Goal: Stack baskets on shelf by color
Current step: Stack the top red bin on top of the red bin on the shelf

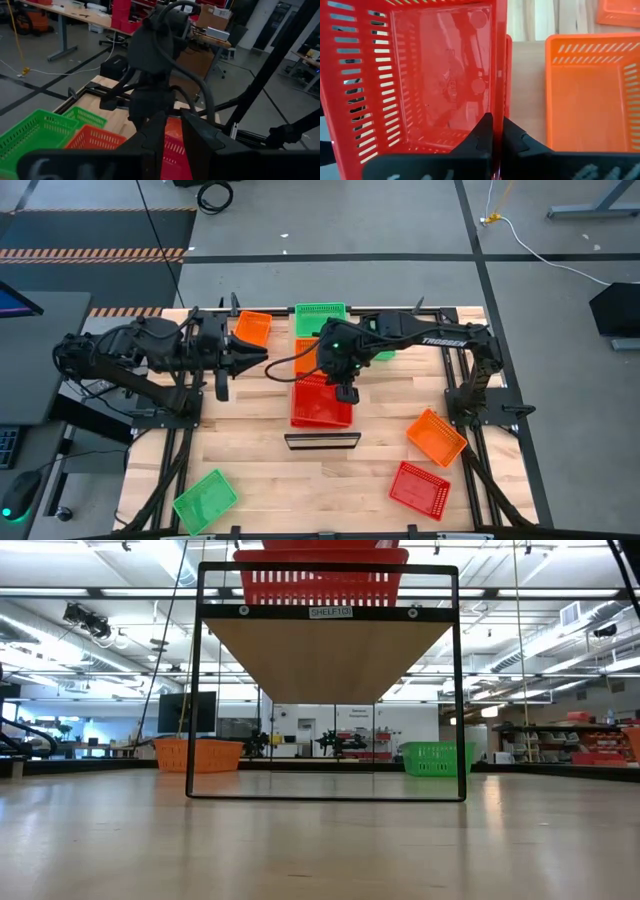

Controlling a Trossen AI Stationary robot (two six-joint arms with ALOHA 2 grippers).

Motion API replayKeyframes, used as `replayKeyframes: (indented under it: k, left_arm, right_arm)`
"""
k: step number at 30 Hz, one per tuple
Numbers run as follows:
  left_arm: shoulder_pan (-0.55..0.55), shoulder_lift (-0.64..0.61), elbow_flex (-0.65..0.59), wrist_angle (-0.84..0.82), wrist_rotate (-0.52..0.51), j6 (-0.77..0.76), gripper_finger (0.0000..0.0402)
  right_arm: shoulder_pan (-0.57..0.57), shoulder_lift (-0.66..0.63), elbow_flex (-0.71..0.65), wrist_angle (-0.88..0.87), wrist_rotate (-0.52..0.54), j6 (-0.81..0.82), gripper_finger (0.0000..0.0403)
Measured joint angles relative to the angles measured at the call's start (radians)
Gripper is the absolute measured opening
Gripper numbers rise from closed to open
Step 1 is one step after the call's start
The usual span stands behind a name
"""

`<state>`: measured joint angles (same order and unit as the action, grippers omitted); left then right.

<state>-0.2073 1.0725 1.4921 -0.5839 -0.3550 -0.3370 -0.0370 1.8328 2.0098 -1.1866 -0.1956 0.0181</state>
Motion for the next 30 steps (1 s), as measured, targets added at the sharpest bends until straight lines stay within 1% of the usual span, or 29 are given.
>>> replayKeyframes:
  k: [4, 6, 14, 25, 30]
  left_arm:
    - [0.000, 0.000, 0.000, -0.022, 0.000, 0.000, 0.0068]
    - [-0.001, 0.000, 0.000, -0.030, 0.001, 0.000, 0.0067]
    - [-0.040, 0.000, 0.000, -0.035, 0.005, 0.000, 0.0072]
    - [-0.056, 0.000, 0.000, -0.034, 0.004, 0.000, 0.0057]
    - [-0.056, 0.000, 0.000, -0.033, 0.004, 0.000, 0.0059]
  right_arm:
    - [0.000, 0.000, 0.000, -0.010, 0.000, -0.004, 0.0022]
    - [0.000, 0.000, 0.000, -0.009, 0.017, -0.004, 0.0027]
    - [0.000, 0.000, 0.000, -0.007, 0.026, -0.003, 0.0042]
    - [0.000, 0.000, 0.000, 0.005, 0.026, 0.041, 0.0096]
    - [0.000, 0.000, 0.000, 0.005, 0.026, 0.057, 0.0103]
